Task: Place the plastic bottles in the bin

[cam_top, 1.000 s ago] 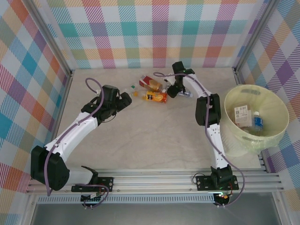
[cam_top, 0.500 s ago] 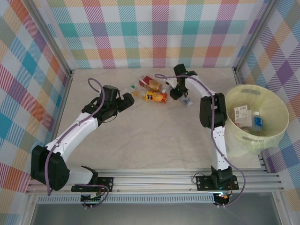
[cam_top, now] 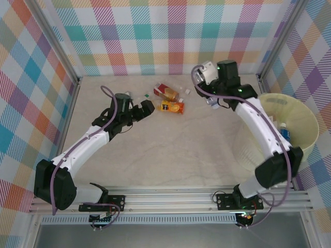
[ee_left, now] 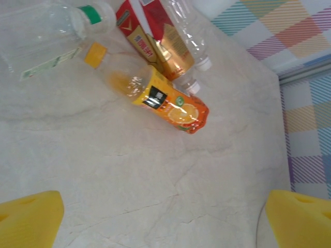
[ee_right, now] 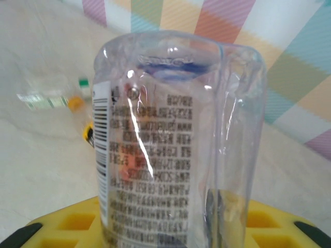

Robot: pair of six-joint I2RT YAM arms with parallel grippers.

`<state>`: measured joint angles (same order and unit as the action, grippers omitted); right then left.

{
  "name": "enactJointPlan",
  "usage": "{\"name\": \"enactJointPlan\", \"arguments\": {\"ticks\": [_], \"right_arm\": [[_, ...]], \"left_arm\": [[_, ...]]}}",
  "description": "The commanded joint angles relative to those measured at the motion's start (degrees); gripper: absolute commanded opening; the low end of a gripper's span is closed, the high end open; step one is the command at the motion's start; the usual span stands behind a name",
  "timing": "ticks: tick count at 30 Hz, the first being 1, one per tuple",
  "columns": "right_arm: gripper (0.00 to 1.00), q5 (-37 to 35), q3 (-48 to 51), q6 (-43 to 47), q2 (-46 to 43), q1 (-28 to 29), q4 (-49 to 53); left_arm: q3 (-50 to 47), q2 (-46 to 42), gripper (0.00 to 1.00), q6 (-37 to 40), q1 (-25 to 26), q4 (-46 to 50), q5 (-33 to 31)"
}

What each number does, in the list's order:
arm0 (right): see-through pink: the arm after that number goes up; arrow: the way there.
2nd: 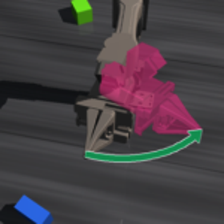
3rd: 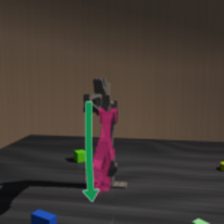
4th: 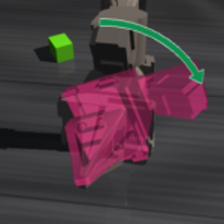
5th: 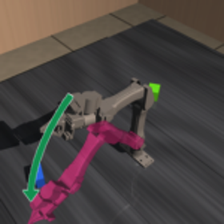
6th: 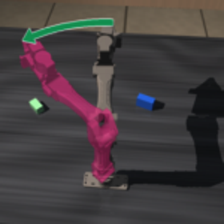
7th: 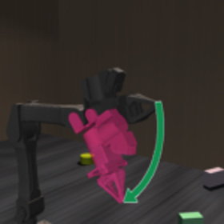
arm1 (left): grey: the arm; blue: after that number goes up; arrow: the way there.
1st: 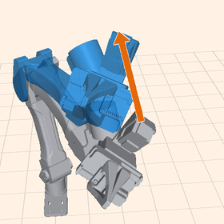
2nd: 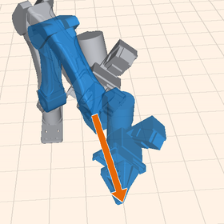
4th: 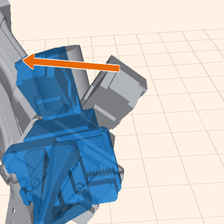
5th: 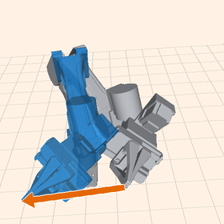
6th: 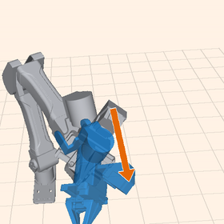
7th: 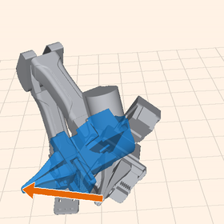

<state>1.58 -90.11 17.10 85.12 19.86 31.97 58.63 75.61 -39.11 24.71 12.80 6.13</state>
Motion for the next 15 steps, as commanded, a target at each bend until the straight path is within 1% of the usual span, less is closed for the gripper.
{"name": "enactJointPlan", "arguments": {"ticks": [1, 3, 5, 9, 12, 15], "right_arm": [[0.4, 1.47, 2.83, -3.46, -4.84, -0.08, -1.98], [0.41, -0.86, 4.27, -4.41, -9.49, -0.17, -2.13], [0.42, -4.84, 5.73, -5.5, -14.46, -0.42, -2.27], [0.43, -15.89, 9.29, -6.27, -23.68, -1.9, -2.88], [0.44, -24.36, 10.77, -8.33, -28.9, -4.57, -2.53], [0.44, -29.06, 13.11, -9.09, -33.42, -8.86, -3.59]], "left_arm": [[0.25, -0.14, 1.0, 1.3, 1.07, -2.82, 1.6], [0.26, -0.19, 1.0, 1.49, 1.39, -3.2, 1.85], [0.17, -0.18, 1.0, 1.63, 1.71, -3.61, 1.78], [-0.02, 0.13, 1.0, 1.21, 2.01, -4.49, 1.79], [0.09, 0.71, 1.0, 0.73, 2.16, -4.97, 2.03], [0.34, 1.21, 1.0, 0.22, 2.32, -5.49, 2.22]]}}
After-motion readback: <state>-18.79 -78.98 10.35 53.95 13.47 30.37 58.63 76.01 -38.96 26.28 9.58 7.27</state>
